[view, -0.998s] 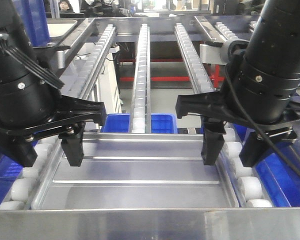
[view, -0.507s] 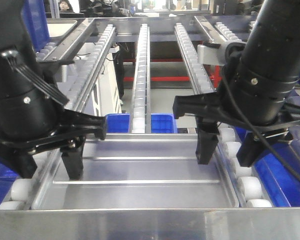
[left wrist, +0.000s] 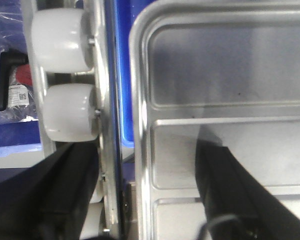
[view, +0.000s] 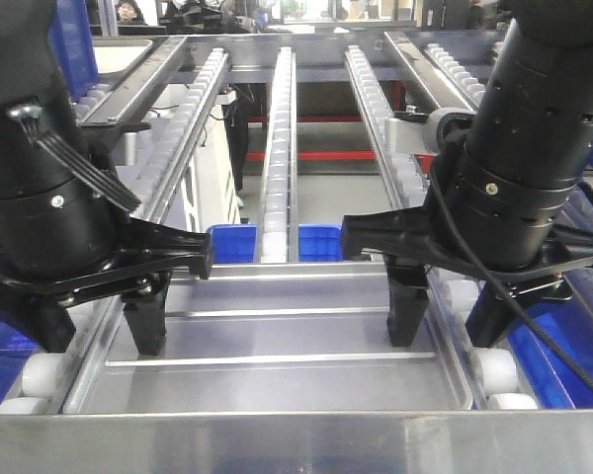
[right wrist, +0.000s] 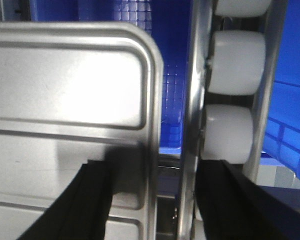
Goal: Grab silver tray and stack on right shelf
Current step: 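Close both grippers on the tray's opposite side rims, then lift the silver tray with both grippers and pull it toward the robot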
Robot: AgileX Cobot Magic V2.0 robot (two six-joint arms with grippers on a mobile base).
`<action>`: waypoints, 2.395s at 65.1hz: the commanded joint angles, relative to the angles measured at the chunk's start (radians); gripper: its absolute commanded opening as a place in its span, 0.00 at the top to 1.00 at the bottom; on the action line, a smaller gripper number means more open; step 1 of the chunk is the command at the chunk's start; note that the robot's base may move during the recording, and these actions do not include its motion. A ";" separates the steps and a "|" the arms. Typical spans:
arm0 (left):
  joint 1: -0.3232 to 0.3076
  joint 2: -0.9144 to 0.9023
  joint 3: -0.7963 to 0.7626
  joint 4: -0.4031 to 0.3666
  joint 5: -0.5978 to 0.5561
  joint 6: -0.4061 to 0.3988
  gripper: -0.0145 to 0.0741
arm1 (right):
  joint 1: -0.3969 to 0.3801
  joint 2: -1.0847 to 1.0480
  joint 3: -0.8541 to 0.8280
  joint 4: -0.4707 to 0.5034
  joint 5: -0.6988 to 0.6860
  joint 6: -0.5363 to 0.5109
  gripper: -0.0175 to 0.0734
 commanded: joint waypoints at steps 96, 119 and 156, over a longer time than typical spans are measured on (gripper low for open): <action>-0.008 -0.147 -0.128 -0.004 0.166 -0.010 0.95 | -0.002 -0.148 -0.118 0.015 0.143 0.052 0.74; -0.066 -0.311 -0.068 -0.026 0.266 -0.060 0.95 | 0.073 -0.319 -0.065 -0.008 0.227 0.177 0.73; -0.421 -0.465 0.145 0.080 0.362 -0.467 0.95 | 0.396 -0.484 0.165 -0.174 0.353 0.505 0.73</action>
